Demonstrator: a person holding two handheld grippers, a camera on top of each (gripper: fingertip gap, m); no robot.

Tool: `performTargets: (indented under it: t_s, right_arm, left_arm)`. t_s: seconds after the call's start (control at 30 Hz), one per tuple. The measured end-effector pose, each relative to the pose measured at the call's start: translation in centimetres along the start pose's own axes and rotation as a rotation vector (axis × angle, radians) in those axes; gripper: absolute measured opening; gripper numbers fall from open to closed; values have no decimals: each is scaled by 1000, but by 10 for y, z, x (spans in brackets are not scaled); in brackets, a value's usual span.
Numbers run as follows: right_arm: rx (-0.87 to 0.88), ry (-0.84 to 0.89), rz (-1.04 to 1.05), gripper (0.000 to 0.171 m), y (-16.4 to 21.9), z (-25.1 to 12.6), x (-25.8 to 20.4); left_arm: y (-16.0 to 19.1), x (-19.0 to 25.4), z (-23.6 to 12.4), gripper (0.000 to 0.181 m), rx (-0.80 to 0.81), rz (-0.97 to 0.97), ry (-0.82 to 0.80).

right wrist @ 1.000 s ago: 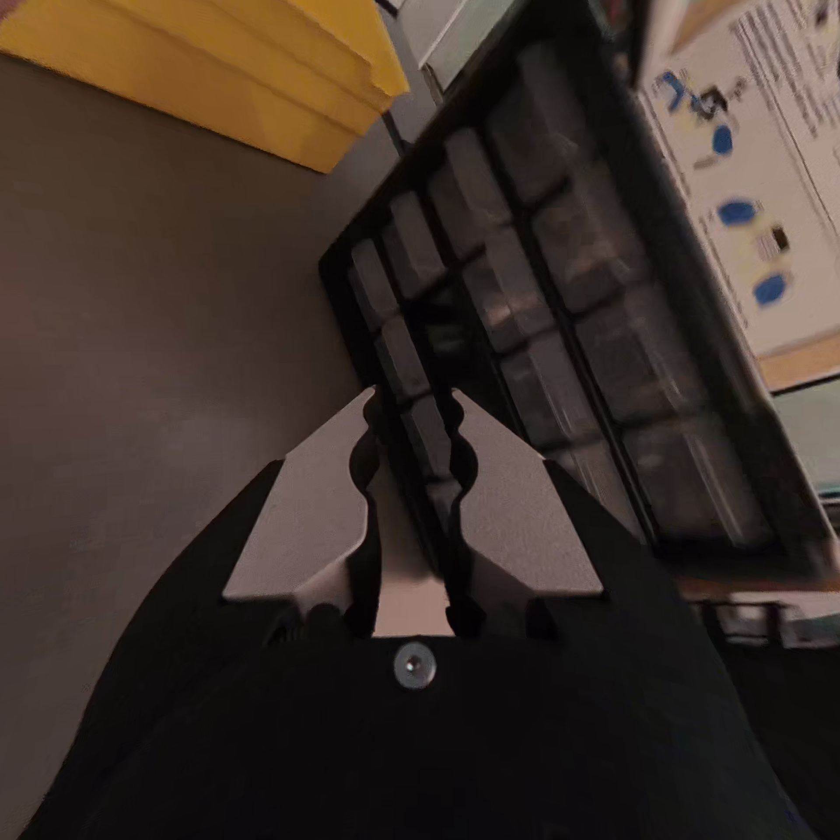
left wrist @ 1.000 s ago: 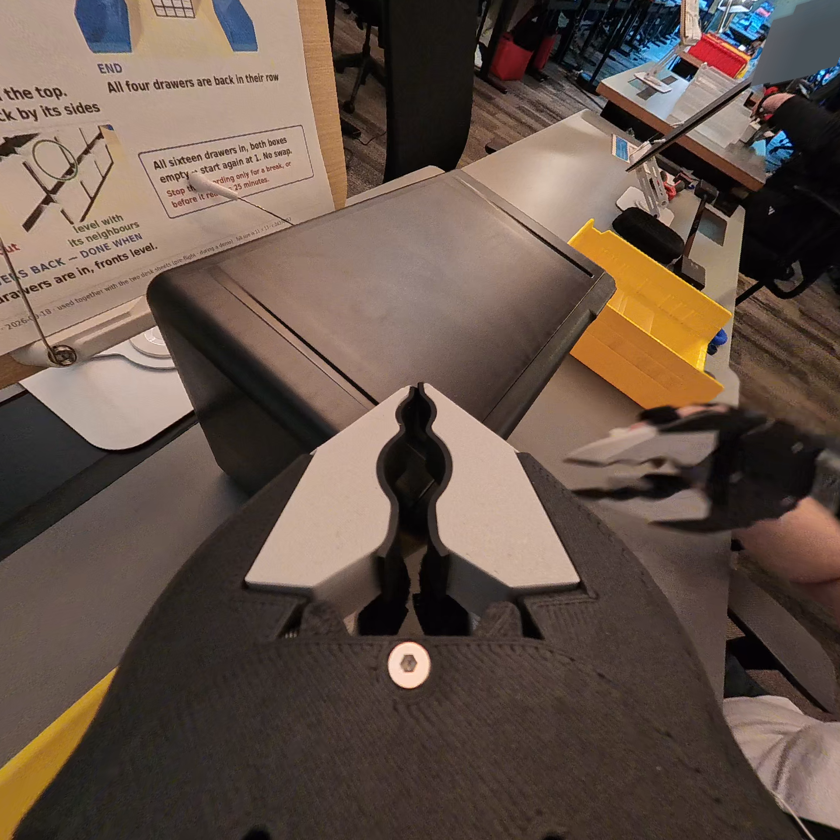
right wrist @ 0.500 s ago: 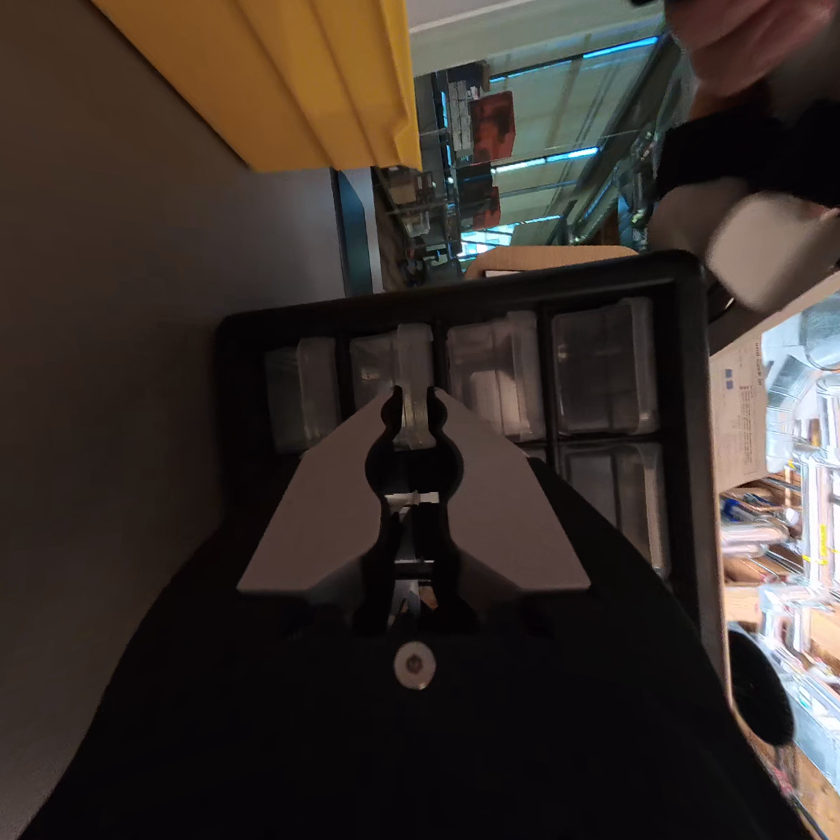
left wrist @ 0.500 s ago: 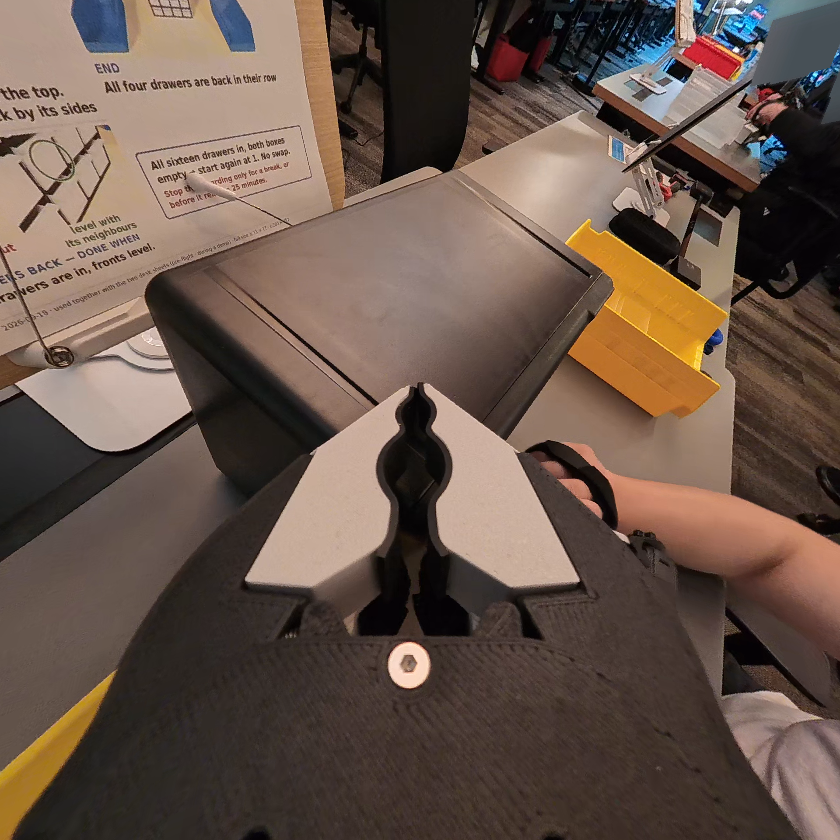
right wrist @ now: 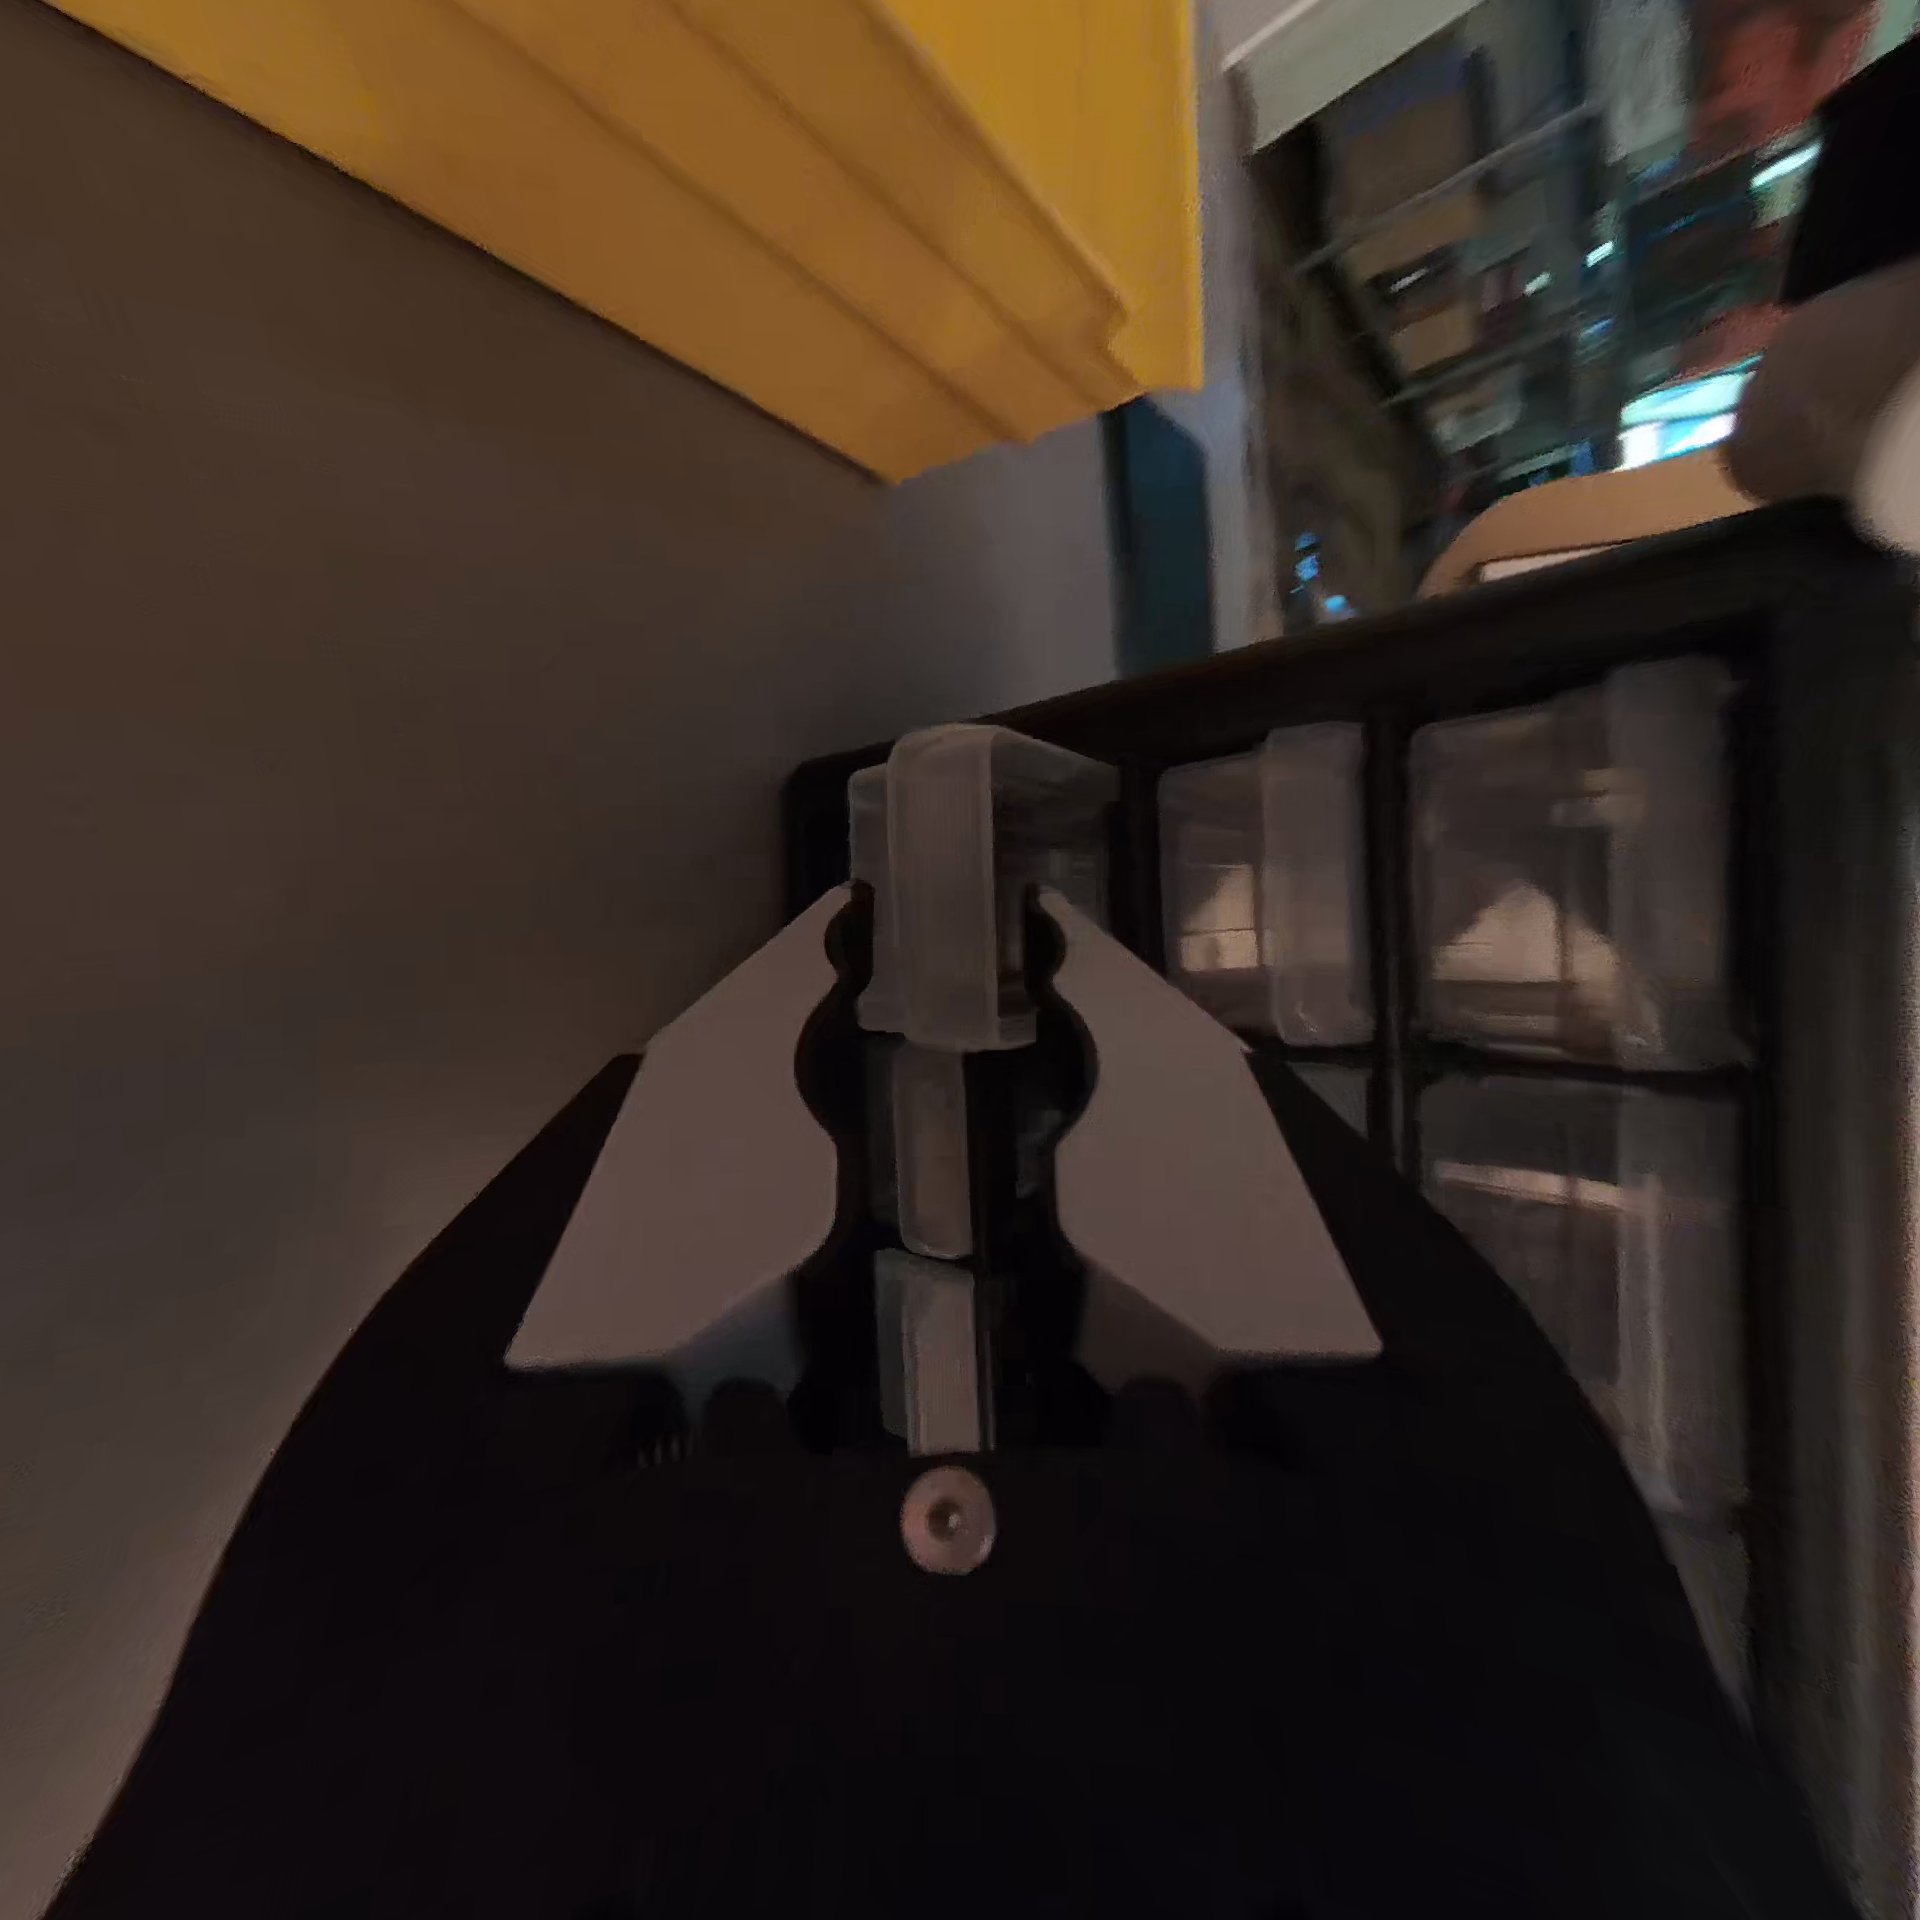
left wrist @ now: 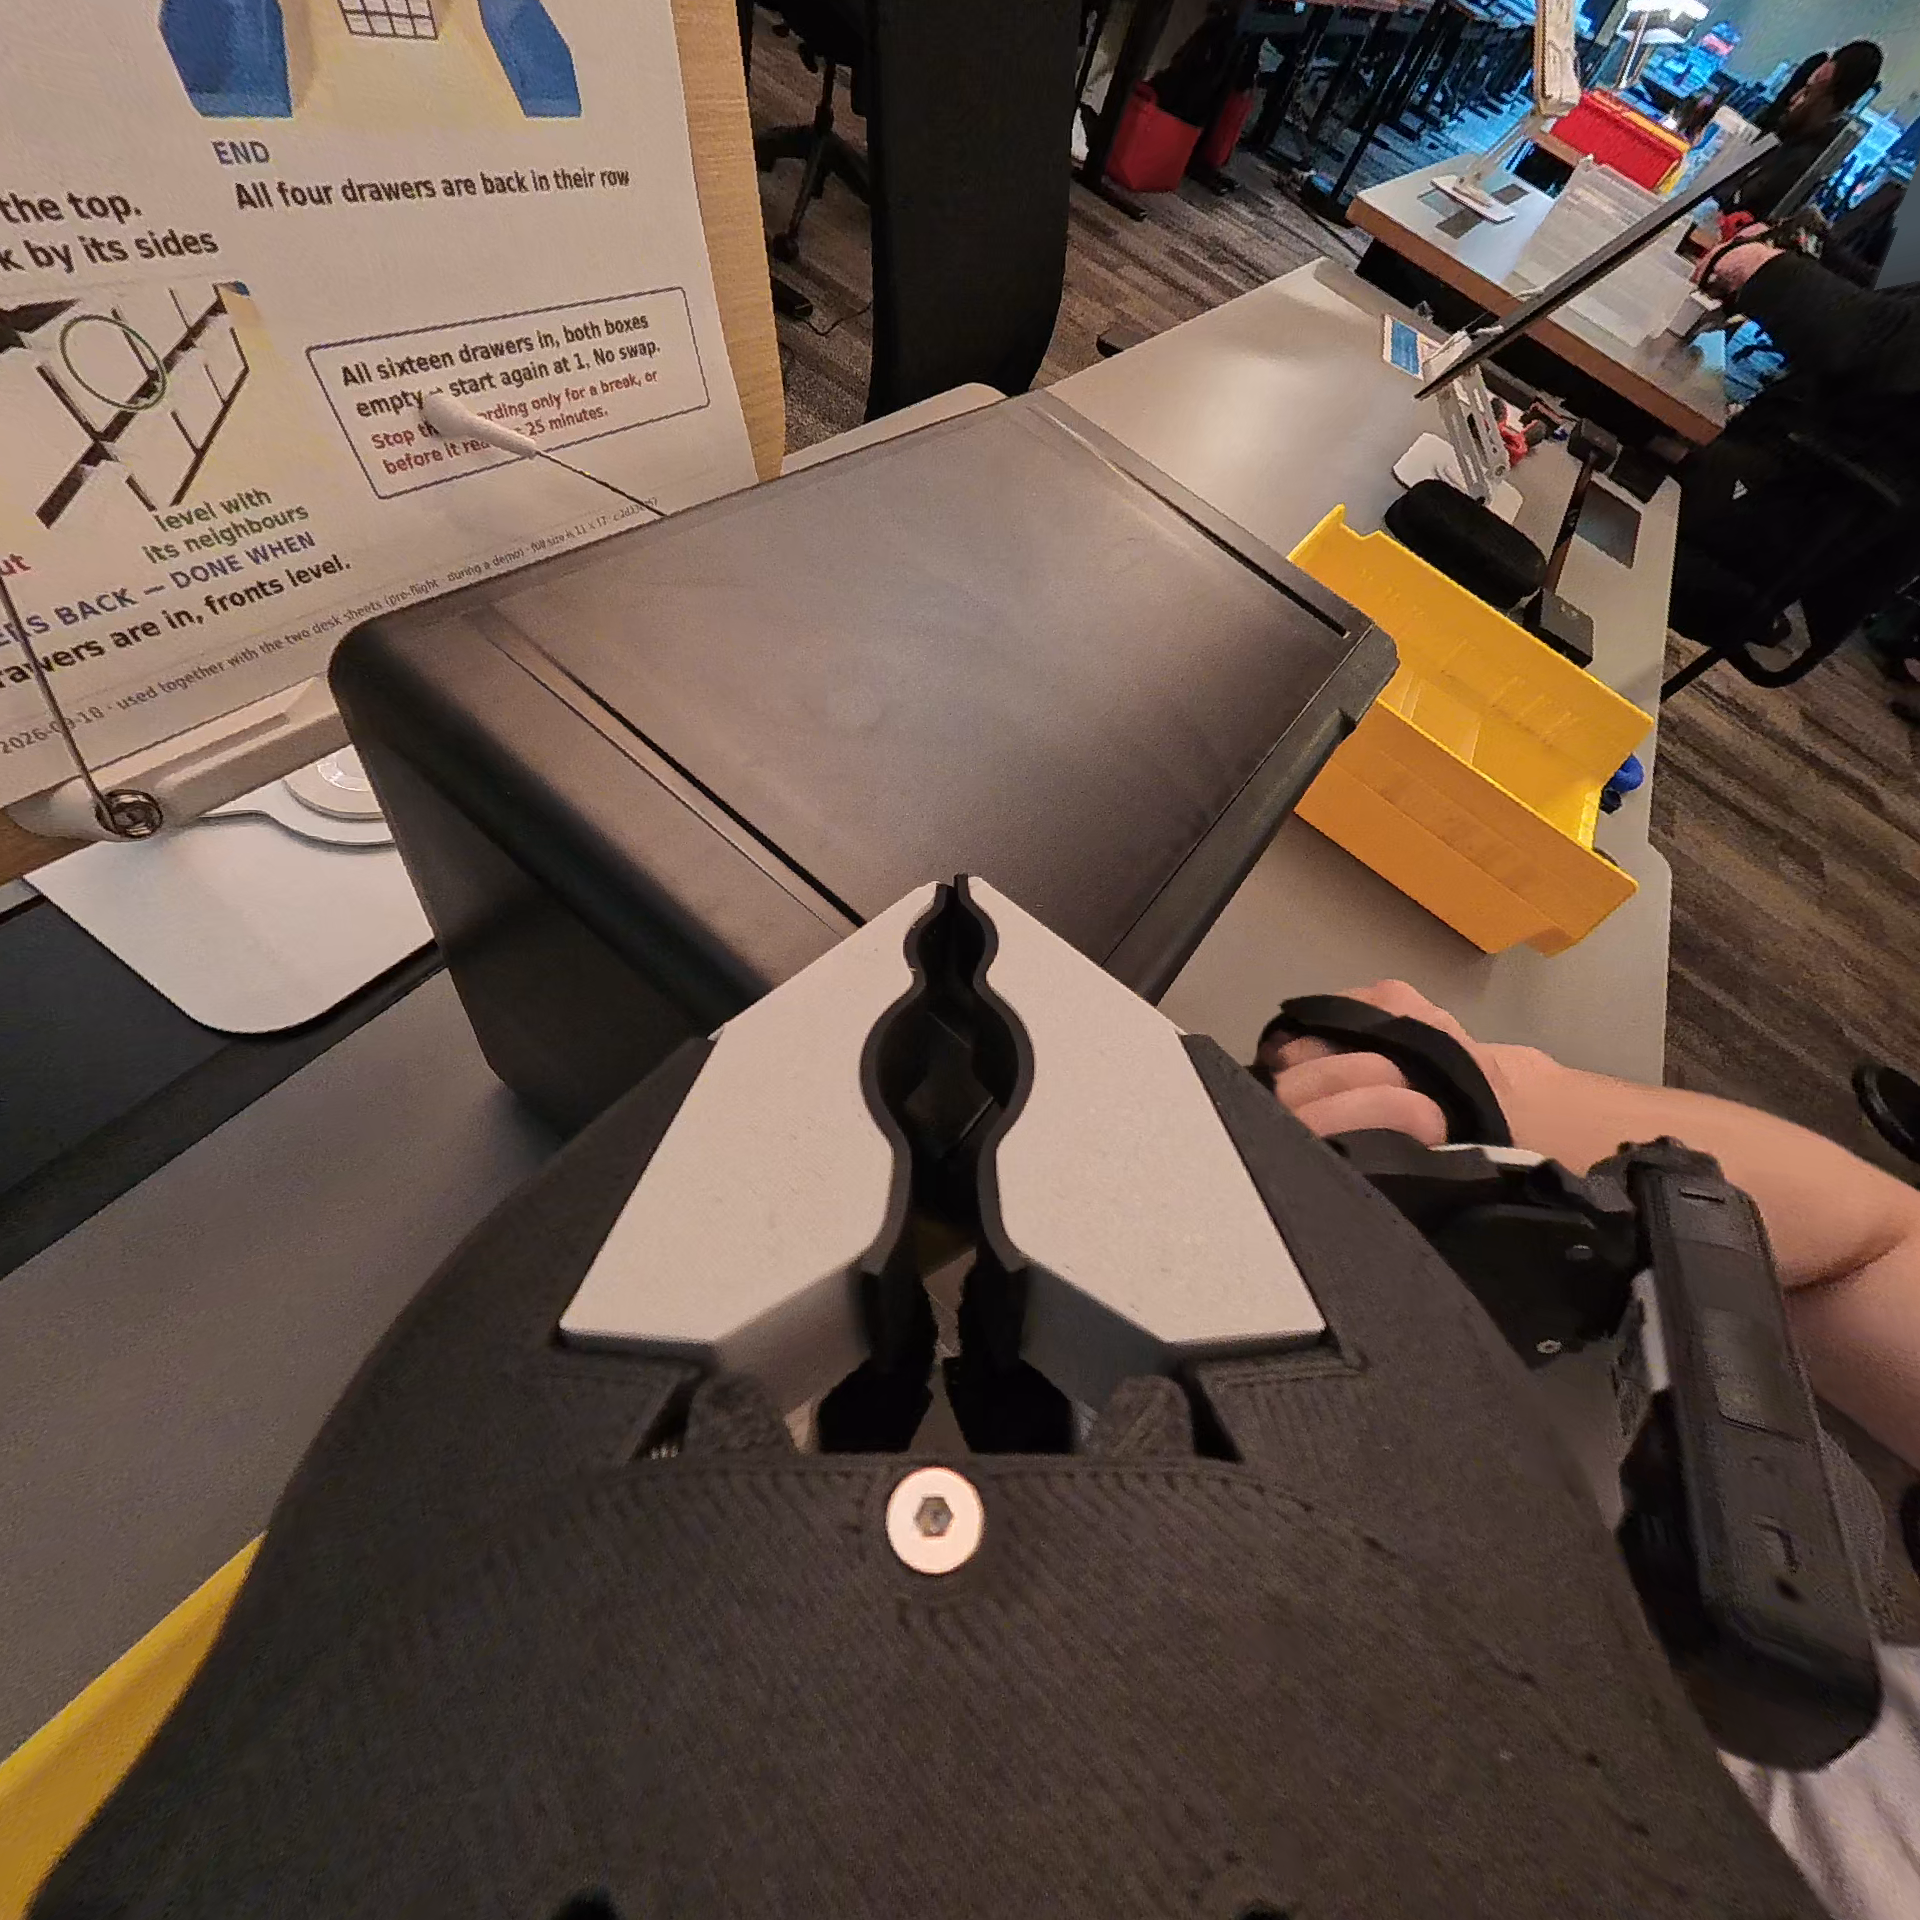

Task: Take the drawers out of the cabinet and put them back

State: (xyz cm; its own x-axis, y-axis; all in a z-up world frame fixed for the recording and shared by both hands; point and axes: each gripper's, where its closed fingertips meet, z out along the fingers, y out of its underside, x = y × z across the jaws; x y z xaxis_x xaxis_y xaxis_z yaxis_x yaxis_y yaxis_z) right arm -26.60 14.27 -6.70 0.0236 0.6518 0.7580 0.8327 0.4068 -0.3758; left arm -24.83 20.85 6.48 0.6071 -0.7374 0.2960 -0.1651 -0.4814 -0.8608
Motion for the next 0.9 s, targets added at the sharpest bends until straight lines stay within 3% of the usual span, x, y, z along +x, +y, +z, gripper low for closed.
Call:
performTargets:
  t_s: [0.07,0.2,0.53,0.9]
  right_arm:
    - [-11,-71,35,18,-1,4,-5]
    - [17,-236,173,17,-9,-7,-16]
    - [84,-500,270,16,-38,-47,-58]
    - [158,-572,394,15,-35,-92,-78]
  left_arm:
    - [0,0,0,0,0,-1,1]
    - [0,0,0,0,1,-2,4]
    - [0,0,0,0,3,-4,11]
    - [0,0,0,0,7,-14,19]
